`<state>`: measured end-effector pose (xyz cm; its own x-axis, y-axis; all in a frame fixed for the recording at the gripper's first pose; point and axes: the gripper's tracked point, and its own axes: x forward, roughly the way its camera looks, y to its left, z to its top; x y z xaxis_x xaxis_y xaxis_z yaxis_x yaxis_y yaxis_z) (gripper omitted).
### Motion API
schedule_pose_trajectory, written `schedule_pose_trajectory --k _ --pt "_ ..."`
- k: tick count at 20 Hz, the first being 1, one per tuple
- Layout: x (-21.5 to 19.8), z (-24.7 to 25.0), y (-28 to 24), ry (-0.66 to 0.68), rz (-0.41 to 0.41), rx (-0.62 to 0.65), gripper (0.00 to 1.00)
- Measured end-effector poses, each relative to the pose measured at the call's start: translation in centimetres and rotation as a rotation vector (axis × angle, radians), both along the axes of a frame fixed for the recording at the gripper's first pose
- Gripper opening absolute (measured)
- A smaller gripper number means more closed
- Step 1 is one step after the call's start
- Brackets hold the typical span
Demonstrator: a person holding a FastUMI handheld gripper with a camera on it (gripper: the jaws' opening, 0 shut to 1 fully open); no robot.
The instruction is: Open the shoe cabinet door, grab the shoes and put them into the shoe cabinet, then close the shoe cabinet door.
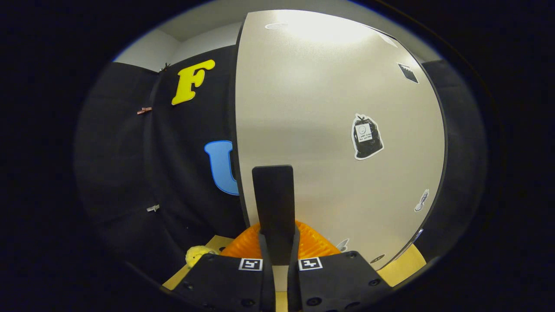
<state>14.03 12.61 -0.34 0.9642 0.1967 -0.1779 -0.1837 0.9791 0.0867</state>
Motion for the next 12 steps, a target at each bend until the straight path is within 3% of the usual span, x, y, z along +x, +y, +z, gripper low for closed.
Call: schedule_pose_trajectory --k 12 --pt "-8.9 1.4 -4.3 0.000 0.173 0.001 0.15"
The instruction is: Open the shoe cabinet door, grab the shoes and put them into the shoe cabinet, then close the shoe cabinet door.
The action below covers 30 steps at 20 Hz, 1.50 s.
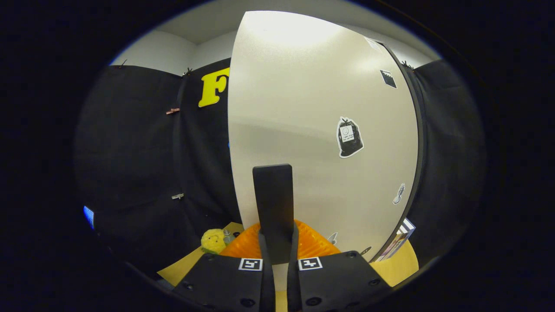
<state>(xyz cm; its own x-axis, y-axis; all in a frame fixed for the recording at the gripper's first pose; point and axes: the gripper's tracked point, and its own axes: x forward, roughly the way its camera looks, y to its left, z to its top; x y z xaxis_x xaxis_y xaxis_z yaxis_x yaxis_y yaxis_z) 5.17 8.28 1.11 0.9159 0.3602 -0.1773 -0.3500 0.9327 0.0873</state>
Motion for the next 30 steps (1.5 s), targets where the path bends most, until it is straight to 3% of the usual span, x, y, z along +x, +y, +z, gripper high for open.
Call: schedule_pose_trajectory --k 8,13,24,30 --pt "-4.5 0.7 -4.9 -0.004 0.110 0.010 0.15" --pt "-6.6 0.9 -9.0 -0.006 0.108 0.021 0.14" --pt "-7.9 1.4 -19.7 -0.046 -0.047 0.022 0.13" --pt "-6.5 1.7 -26.1 -0.066 -0.210 0.050 0.09"
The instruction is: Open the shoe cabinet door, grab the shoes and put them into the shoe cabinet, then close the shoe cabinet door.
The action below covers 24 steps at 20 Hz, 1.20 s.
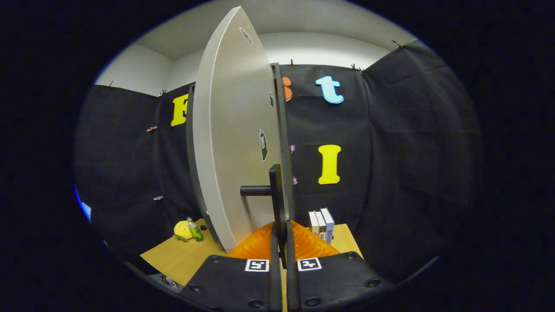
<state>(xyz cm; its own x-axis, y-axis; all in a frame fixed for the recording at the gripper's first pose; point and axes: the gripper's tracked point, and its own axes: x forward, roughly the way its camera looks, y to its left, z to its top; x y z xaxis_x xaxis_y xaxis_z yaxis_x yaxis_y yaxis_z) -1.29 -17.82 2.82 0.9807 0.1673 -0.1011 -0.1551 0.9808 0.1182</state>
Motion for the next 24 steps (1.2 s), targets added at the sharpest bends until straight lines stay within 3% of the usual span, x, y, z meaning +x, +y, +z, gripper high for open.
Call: schedule_pose_trajectory --k 2,4,7,11,15,16,17,20,23,24 --pt "-0.5 -0.4 0.4 0.039 0.029 0.069 0.07" --pt "-0.6 -0.2 0.3 0.027 0.049 0.051 0.12" --pt "-1.5 -0.6 0.2 0.004 0.023 -0.023 0.12" --pt "-3.2 -1.6 -0.5 0.038 0.025 -0.024 0.13" --pt "-5.7 -1.6 -2.7 0.034 -0.045 -0.020 0.13" --pt "-6.7 -1.9 -3.3 0.044 -0.059 -0.013 0.17" --pt "-7.4 -2.5 -3.9 0.057 -0.085 -0.013 0.28" --pt "-9.5 -4.0 -5.3 0.076 -0.145 -0.051 0.40" --pt "-11.5 -5.5 -5.6 0.091 -0.233 -0.080 0.80" --pt "-12.2 -6.0 -4.8 0.094 -0.244 -0.073 0.78"
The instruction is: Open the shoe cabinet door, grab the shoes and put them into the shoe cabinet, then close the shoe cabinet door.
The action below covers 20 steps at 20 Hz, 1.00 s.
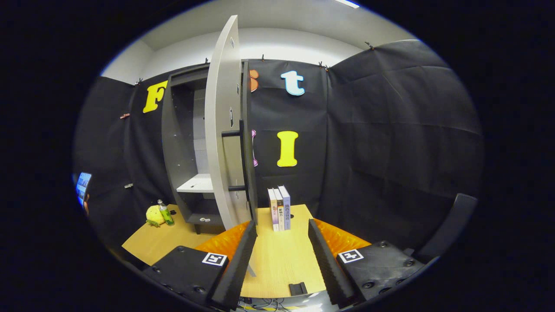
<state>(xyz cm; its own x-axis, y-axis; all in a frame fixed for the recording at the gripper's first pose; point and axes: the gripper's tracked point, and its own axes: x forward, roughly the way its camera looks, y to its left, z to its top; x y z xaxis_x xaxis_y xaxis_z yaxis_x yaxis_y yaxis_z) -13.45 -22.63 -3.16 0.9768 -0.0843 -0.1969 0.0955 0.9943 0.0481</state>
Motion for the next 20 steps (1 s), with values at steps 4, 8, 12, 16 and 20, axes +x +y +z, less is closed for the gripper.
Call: schedule_pose_trajectory --k 4,8,12,16,20 --pt "-2.7 -3.1 3.6 0.038 -0.063 -0.024 0.98" --pt "-3.2 -7.3 9.7 0.110 -0.033 -0.058 0.97" --pt "-2.3 -10.2 16.1 0.126 0.014 -0.076 0.97" --pt "0.9 -13.7 22.0 0.161 0.056 -0.063 0.97" --pt "3.5 -19.3 27.0 0.271 0.129 -0.070 0.98"
